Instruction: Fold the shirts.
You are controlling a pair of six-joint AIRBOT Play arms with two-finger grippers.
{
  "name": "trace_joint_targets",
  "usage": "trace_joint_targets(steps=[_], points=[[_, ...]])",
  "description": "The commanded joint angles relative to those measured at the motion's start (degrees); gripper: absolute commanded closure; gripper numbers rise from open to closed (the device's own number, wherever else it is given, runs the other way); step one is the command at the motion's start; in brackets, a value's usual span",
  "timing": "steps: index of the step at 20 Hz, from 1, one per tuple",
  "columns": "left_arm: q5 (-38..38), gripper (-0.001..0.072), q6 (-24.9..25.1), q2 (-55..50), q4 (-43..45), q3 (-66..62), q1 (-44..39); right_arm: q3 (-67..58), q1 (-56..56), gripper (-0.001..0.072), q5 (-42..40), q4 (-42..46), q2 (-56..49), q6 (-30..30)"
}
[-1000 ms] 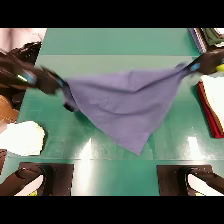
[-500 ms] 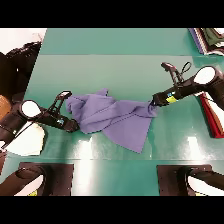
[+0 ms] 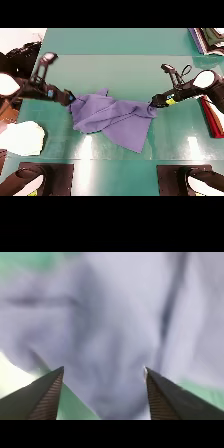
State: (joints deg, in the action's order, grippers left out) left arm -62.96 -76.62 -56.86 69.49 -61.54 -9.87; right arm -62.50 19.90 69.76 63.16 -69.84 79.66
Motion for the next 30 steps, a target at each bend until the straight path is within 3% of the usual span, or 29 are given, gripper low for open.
trace_joint_targets(steps=[1, 9, 16, 19, 23, 27, 30], points=[[1.99, 0.0120, -1.29, -5.64, 2.08, -4.72, 3.58, 0.07, 0.04, 0.0696, -0.85, 0.02, 1.51, 0.00], [2.58, 0.0119, -0.98, -26.25, -0.52, -4.76, 11.52, 0.07, 0.11, 0.0695, -0.79, -0.13, 1.84, 0.04], [6.95, 0.0121, -0.96, -29.14, -6.91, -4.79, 12.04, 0.07, 0.11, 0.0695, -0.83, -0.13, 1.81, 0.96], [5.46, 0.0119, -0.90, -29.07, -6.60, -6.91, 12.04, 0.07, 0.11, 0.0695, -0.81, -0.13, 1.81, 0.96], [1.64, 0.0118, 1.84, -29.03, -6.95, -16.06, 11.85, 0.07, 0.11, 0.0695, -0.87, -0.13, 1.81, 0.94], [-1.40, 0.0119, 11.87, -30.71, -9.03, -18.05, 6.47, 0.07, 0.11, 0.0695, -1.09, -0.11, 1.81, 0.94], [-1.18, 0.0119, 14.10, -35.08, -8.92, -18.05, 2.80, 0.07, 0.11, 0.0695, -0.90, -0.11, 1.81, 0.94]])
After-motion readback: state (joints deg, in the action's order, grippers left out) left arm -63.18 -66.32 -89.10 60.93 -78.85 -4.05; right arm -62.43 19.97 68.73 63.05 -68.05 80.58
